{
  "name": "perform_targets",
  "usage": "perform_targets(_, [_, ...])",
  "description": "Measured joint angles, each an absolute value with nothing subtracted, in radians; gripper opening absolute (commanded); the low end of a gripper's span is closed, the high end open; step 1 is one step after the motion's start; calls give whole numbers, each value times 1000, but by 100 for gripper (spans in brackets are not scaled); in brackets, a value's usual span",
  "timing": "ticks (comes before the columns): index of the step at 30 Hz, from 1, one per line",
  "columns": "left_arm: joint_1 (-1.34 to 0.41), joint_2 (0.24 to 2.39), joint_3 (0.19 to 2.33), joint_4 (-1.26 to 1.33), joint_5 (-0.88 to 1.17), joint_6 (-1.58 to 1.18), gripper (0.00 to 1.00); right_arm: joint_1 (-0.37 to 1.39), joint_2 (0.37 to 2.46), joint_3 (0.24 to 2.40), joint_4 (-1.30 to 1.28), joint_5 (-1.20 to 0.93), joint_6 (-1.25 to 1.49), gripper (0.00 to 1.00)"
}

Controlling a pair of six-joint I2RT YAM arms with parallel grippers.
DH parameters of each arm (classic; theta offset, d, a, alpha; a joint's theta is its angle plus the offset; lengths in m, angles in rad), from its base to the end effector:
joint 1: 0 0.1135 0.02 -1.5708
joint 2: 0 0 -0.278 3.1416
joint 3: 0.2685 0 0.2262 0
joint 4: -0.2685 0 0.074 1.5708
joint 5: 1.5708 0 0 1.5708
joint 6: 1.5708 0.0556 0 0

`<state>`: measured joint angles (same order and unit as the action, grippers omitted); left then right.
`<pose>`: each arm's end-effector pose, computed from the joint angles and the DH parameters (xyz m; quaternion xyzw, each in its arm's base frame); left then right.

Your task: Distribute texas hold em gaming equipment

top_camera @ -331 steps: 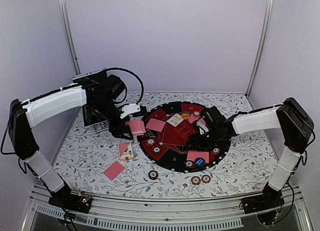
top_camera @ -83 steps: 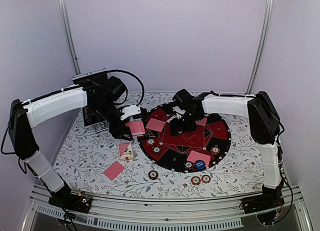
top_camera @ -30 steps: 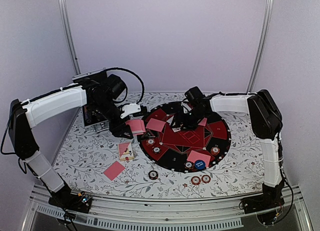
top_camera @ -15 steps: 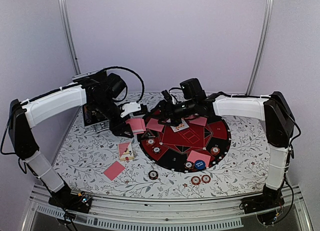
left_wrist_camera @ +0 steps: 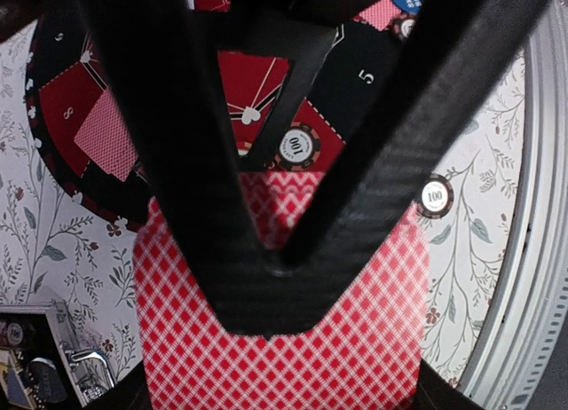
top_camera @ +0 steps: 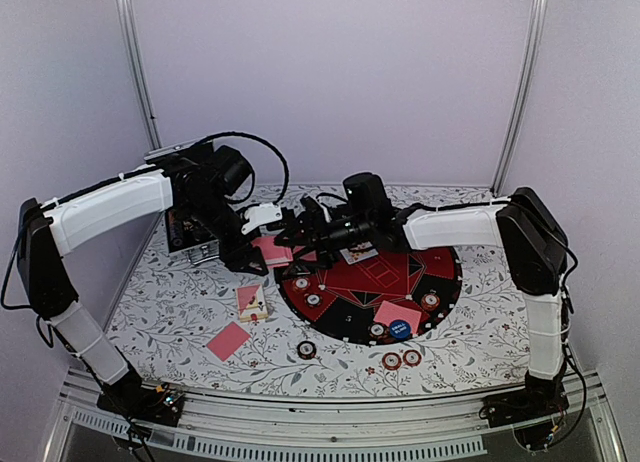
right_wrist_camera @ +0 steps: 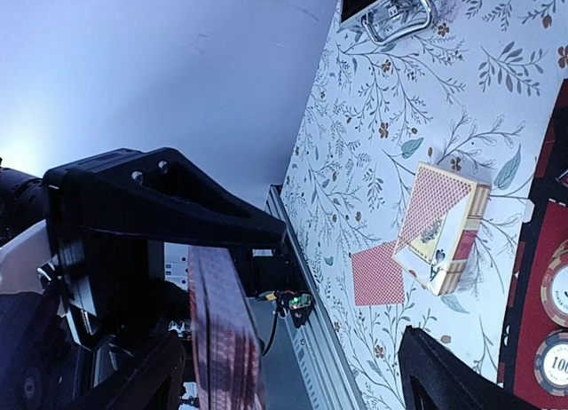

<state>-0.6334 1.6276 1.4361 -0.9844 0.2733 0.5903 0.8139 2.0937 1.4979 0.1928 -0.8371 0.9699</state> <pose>0.2413 -0.1958 0.2907 0.5799 0.7798 -0.1377 0.1914 0.2964 0.3739 0.2380 -0.1640 0.7774 0.6049 0.0524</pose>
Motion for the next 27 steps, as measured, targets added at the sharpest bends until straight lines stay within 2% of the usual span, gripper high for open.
perform_targets(19, [-633,1628,1436,-984,281,590,0,878,2254,1579,445,-919,1200,86])
perform_targets(22, [-633,1628,1436,-985,281,590,0,879,2259,1579,459,-923,1216,82])
perform_targets(27, [-633,1628,1436,-984,280,590,0,872,2262,1576,482,-931,1232,69])
